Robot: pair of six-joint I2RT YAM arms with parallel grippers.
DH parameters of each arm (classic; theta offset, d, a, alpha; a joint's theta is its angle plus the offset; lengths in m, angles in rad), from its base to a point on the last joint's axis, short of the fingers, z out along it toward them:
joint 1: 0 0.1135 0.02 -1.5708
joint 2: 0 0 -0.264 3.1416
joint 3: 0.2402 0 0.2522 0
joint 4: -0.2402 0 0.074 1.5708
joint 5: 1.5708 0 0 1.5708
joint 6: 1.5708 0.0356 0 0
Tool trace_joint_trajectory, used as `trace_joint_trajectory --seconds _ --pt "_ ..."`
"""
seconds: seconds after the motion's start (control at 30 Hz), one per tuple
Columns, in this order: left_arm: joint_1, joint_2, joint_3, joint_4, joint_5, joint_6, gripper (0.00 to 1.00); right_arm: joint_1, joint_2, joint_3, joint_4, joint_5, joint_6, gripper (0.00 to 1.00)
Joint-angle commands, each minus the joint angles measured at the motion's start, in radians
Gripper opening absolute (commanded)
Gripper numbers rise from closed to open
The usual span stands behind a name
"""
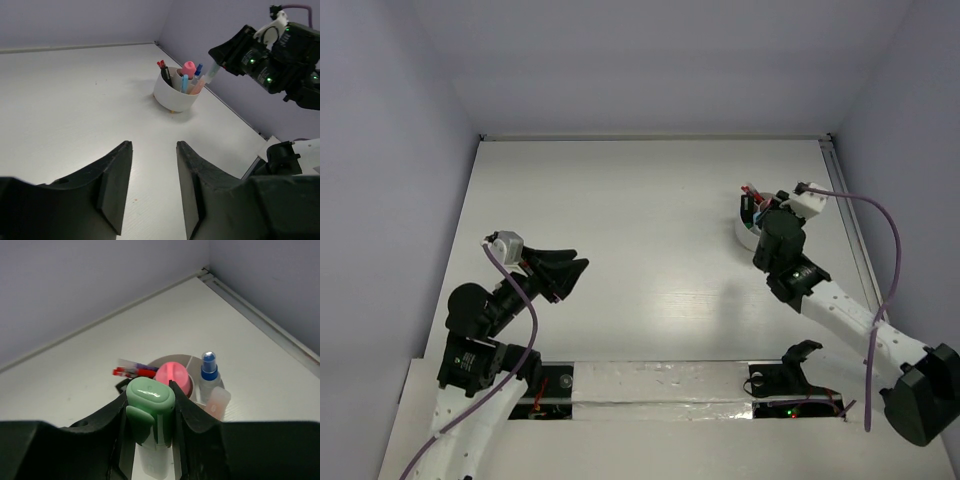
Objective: Sort the stationery into containers
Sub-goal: Place the pen in the storage box.
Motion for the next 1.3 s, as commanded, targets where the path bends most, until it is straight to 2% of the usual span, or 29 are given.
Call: trace_joint_trajectory --seconds 0.0,0.2,0.4,0.67,1.27 --pt "0.003 -0.017 0.006 0.069 0.032 0.004 0.34 -0.052 0.044 -0.017 0.132 0.040 -0.080 0.05" --pt "0.003 -0.022 0.004 0.077 0.049 0.006 0.32 -0.124 0.084 -0.073 0.258 0.031 -0.111 0.05" --pt "0.003 -0.023 0.004 0.080 0.058 0.006 0.31 -0.133 0.158 -0.080 0.333 0.046 -0.128 0.05" --pt "0.003 -0.031 0.002 0.083 0.067 0.006 0.28 -0.151 0.216 -0.104 0.397 0.051 -0.128 0.07" --pt "0.003 -0.036 0.001 0.085 0.067 0.006 0.29 -0.190 0.357 -0.093 0.454 0.053 -0.097 0.10"
